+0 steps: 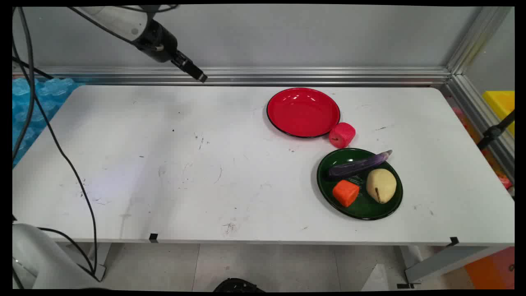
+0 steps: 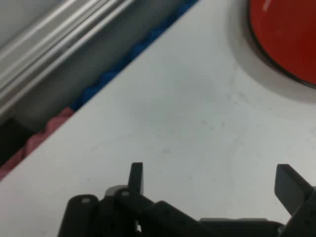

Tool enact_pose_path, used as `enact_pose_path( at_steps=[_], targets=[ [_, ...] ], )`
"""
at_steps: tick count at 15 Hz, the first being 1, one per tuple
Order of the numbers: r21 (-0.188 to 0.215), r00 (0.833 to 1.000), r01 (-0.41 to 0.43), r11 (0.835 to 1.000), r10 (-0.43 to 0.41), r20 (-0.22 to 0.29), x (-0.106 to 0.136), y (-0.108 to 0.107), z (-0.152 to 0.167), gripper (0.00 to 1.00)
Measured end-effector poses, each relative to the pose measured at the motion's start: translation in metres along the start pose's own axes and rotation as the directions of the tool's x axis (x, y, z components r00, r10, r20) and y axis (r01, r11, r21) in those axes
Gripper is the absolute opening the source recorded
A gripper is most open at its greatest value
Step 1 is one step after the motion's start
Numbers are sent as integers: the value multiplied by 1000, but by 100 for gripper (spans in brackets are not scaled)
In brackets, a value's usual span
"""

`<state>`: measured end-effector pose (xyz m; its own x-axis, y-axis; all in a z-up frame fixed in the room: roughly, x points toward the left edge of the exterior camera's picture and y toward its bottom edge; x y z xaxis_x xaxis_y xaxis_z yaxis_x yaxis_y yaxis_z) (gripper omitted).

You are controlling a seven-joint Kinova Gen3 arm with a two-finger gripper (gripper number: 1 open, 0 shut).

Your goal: Pick up the eggplant from the green plate

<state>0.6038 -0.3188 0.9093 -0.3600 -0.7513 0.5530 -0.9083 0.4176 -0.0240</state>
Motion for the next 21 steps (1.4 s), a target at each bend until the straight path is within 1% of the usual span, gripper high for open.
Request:
enact_pose_path(
  at_steps=[3,6,9,13,16,21],
  targets=[
    [-57,997,-71,996,71,14,1,15,7,100],
    [-102,991,-131,986,132,7,7,33,11,100],
    [-163,977,-210,964,211,-10,16,63,15,100],
    [-231,959,-281,931,280,-36,29,107,23,100],
    [-261,951,-306,916,304,-50,36,131,29,100],
    [-308,937,-348,886,342,-75,54,189,51,100]
  ],
)
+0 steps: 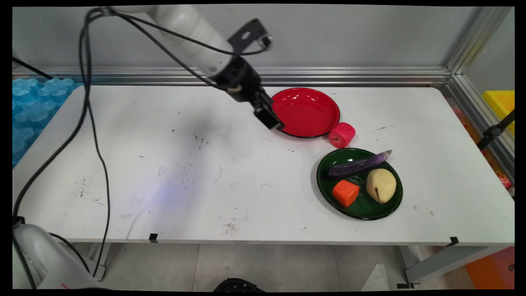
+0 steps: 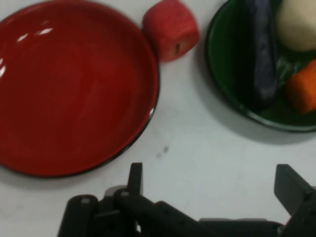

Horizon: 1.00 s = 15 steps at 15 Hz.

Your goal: Pick up the eggplant from the green plate

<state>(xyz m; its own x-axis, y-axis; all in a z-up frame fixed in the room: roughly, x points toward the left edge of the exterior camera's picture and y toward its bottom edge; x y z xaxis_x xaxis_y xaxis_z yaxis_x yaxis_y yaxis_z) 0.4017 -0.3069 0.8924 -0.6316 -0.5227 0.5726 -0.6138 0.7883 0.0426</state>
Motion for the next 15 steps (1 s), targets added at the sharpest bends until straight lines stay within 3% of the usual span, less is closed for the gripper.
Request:
enact_pose_path(
  at_steps=[6,15],
  targets=[
    [-24,999,-41,999,41,-8,32,31,43,100],
    [-18,996,-84,996,84,7,75,69,116,100]
  ],
)
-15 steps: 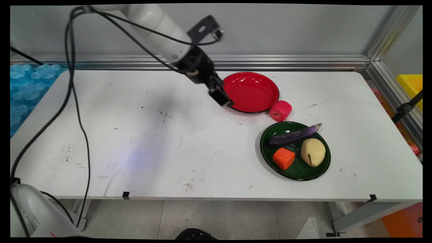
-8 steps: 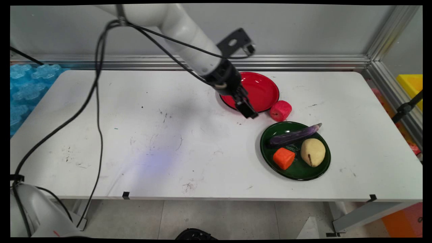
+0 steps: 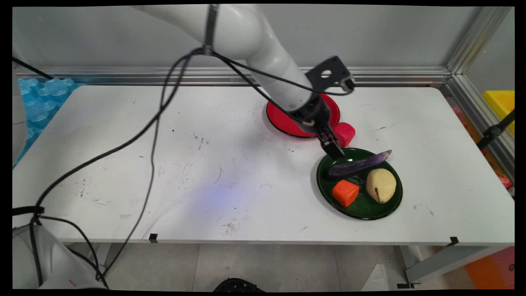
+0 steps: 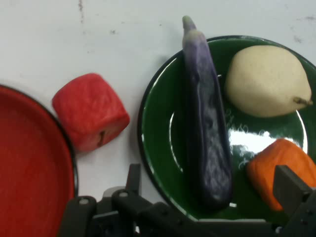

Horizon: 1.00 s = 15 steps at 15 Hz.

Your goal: Pick up the eggplant from the green plate

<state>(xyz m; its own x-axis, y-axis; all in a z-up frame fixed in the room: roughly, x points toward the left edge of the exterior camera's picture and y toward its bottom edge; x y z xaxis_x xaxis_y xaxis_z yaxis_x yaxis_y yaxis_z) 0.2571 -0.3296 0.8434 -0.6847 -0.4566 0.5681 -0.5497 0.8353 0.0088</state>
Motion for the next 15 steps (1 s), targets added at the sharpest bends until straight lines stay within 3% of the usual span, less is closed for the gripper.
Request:
enact_pose_path(
  at_steps=[6,15],
  targets=[
    [11,999,-6,1000,5,41,23,16,51,100],
    [15,995,-3,1000,1,103,35,26,103,100]
  ],
)
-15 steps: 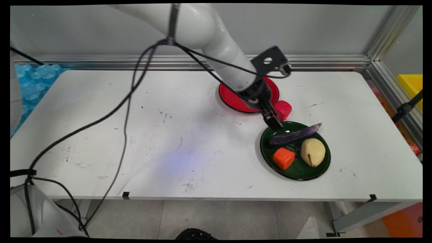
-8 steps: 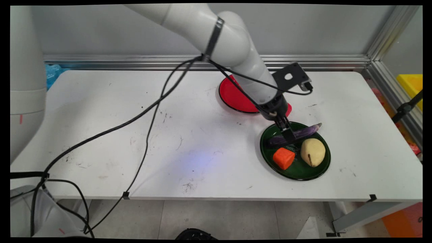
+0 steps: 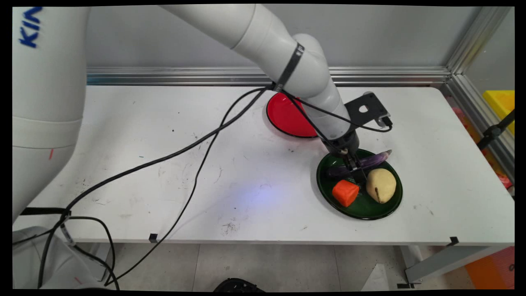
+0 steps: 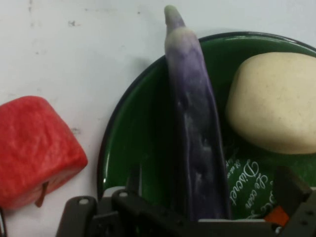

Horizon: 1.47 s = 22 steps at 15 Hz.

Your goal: Pick up the eggplant from the green plate, then place the picked object on the table

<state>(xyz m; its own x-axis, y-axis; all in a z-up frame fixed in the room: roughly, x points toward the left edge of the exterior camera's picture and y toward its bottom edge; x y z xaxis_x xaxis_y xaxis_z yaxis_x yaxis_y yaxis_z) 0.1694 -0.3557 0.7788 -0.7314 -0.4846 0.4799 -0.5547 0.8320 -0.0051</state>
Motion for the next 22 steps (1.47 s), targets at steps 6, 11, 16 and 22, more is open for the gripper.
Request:
enact_pose_path(
  at_steps=[6,11,16,22],
  targets=[
    [7,1000,-6,1000,6,17,4,3,12,0],
    [14,1000,-16,1000,15,7,4,3,3,0],
    [31,999,-29,999,30,-26,3,2,-33,0],
    [61,997,-49,997,52,-52,-10,-11,-90,0]
  ],
)
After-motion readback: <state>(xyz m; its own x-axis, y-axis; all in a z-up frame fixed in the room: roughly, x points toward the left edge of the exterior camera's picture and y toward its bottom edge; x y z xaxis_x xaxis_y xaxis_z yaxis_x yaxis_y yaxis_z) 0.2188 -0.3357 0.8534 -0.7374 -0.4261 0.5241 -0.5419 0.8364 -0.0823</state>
